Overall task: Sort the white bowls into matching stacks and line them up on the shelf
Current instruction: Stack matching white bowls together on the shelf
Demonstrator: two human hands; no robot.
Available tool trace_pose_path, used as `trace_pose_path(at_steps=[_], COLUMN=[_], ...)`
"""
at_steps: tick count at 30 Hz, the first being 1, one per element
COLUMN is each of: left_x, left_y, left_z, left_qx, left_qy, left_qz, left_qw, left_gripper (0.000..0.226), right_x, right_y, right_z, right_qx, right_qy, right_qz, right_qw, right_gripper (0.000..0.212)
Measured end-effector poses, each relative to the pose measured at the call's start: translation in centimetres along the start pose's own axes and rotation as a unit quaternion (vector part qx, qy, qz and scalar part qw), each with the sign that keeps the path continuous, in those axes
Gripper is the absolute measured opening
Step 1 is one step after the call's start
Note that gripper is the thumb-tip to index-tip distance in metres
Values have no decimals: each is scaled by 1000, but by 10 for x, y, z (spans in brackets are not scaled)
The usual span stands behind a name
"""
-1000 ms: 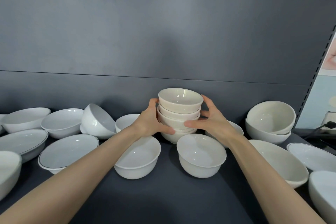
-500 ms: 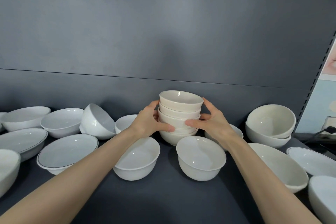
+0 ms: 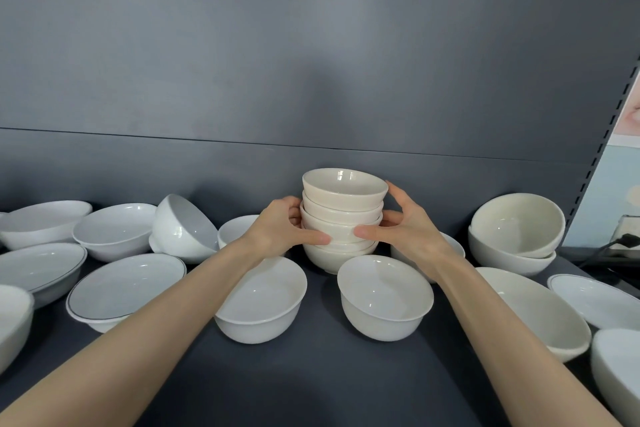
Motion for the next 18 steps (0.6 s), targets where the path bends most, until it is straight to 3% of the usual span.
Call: trace_pose_path(at_steps=[15,18], left_x=[0,-1], left_y=[0,-3], left_z=[2,0], left_qx=[3,6], left_qy=[7,4], left_qz=[17,16], left_qw=[1000,1000], left_gripper=[61,72], right_x=[1,1], right_y=[2,1], right_z=[0,1], right_qx=[-2,-2], right_qy=[2,-3], right_qz=[2,3], right_qw=[1000,1000], right_gripper=[96,97])
Point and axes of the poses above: each hand's wrist, its own z-axis towards the middle knuckle, its own x-axis out of the palm, y = z × x, the point moved 3 cm from there along z, towards the middle knuckle, and after that the axes turned 2 degrees about z, right-handed, at the moved point
